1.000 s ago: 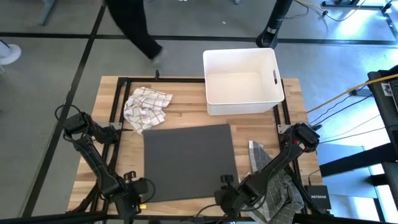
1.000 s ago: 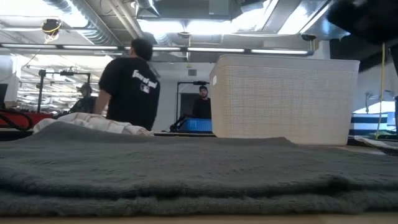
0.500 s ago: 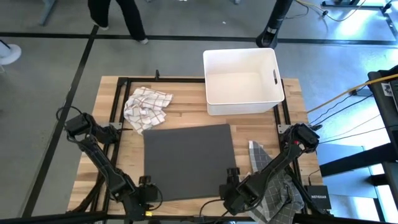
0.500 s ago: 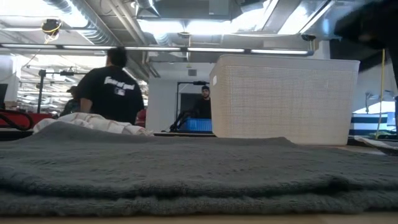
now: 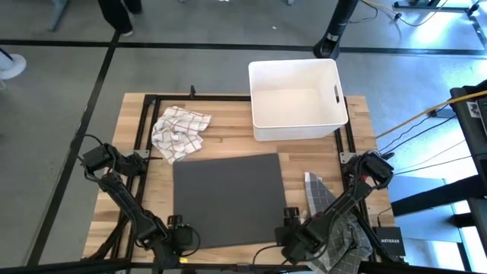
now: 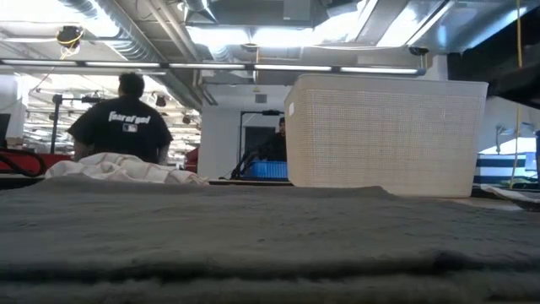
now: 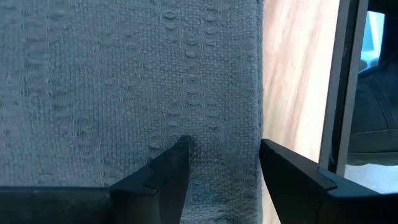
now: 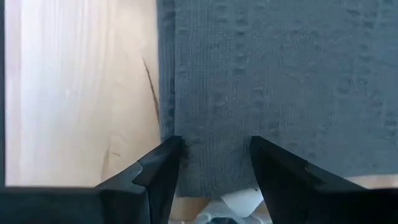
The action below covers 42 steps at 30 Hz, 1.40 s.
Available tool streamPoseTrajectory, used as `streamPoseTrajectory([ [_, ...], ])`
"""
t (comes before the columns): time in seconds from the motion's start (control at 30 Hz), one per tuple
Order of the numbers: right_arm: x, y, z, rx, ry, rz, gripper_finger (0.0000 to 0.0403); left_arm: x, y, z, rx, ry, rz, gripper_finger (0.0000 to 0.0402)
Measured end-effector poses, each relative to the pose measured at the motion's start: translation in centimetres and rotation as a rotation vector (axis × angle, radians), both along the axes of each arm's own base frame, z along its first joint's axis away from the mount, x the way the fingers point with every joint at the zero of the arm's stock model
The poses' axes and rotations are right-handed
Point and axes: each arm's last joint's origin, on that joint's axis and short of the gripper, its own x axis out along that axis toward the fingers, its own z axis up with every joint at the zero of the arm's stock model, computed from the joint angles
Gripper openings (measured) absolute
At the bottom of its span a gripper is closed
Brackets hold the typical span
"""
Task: Fold towel
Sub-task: Fold the gray towel
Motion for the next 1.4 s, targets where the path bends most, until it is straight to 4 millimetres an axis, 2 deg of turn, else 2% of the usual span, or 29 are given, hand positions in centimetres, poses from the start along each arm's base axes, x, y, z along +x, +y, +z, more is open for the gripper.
streamPoseTrajectory([
  [0.17, -0.6, 0.6, -0.3, -0.003, -0.046, 0.018, 0.02, 0.0, 0.0, 0.3, -0.015, 0.002, 0.0, 0.0186],
  [0.37, -0.1, 1.1, 0.3, 0.059, -0.054, 0.01, 0.02, 0.1, 0.6, 1.6, -0.062, 0.008, 0.04, 0.0186],
  [0.63, -0.1, 2.2, 0.6, 0.107, -0.13, -0.012, 0.02, -0.3, -0.8, 2.7, -0.147, -0.002, 0.1, 0.0186],
  [0.73, -0.2, 2.3, 0.6, 0.112, -0.134, -0.035, 0.02, -1.2, -1.4, 2.2, -0.141, 0.013, 0.114, 0.0186],
  [0.83, -0.2, 2.3, 0.2, 0.125, -0.165, -0.059, 0.02, -1.9, -2.0, 0.9, -0.092, 0.015, 0.122, 0.0186],
  [0.97, -0.2, 2.3, -1.2, 0.144, -0.15, -0.08, 0.02, -2.1, -2.4, -0.3, -0.056, 0.026, 0.119, 0.0186],
  [1.13, -0.2, 2.3, -2.1, 0.114, -0.139, -0.074, 0.02, -2.1, -2.2, -0.5, -0.027, 0.033, 0.136, 0.0186],
  [1.4, -0.2, 2.3, -2.4, 0.091, -0.147, -0.078, 0.0196, -2.2, -2.1, -0.6, -0.02, 0.033, 0.127, 0.018],
])
